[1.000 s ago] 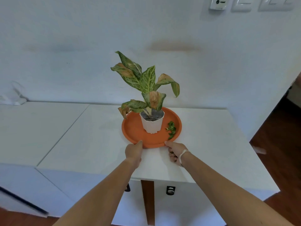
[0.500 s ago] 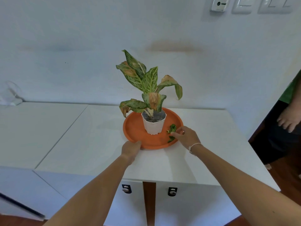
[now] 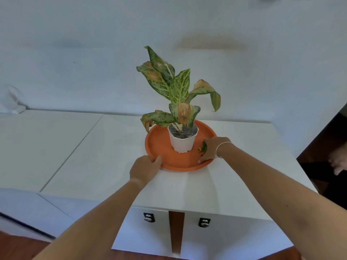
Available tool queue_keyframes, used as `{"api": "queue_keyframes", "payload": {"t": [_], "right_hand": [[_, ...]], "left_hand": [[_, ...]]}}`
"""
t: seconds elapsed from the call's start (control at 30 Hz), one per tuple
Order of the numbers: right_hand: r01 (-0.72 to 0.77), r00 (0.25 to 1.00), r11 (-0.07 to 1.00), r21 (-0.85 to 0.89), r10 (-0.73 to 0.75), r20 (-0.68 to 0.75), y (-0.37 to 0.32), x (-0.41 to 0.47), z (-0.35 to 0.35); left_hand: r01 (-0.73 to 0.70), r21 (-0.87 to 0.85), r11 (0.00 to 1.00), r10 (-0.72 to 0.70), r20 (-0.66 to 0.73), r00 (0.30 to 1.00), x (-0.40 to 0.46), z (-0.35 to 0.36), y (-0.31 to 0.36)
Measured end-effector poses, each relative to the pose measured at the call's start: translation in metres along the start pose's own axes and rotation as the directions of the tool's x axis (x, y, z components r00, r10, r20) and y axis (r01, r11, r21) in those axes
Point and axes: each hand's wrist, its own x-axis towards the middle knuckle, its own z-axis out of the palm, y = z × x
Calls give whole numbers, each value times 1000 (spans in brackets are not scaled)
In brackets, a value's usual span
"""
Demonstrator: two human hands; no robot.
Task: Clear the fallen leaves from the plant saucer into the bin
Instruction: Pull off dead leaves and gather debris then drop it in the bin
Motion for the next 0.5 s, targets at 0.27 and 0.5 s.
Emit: {"api": "queue_keyframes", "payload": {"t": [0.27,0.5], "right_hand": [[6,1000,998,55,-4,-29,-21,-32,-22],[-40,990,996,77,49,-133,-6,6,19]], "left_hand": [[-33,-6,999,32,-50,998,6,-1,0],[-91,-59,994,85,-101,991,5,4,11]]}}
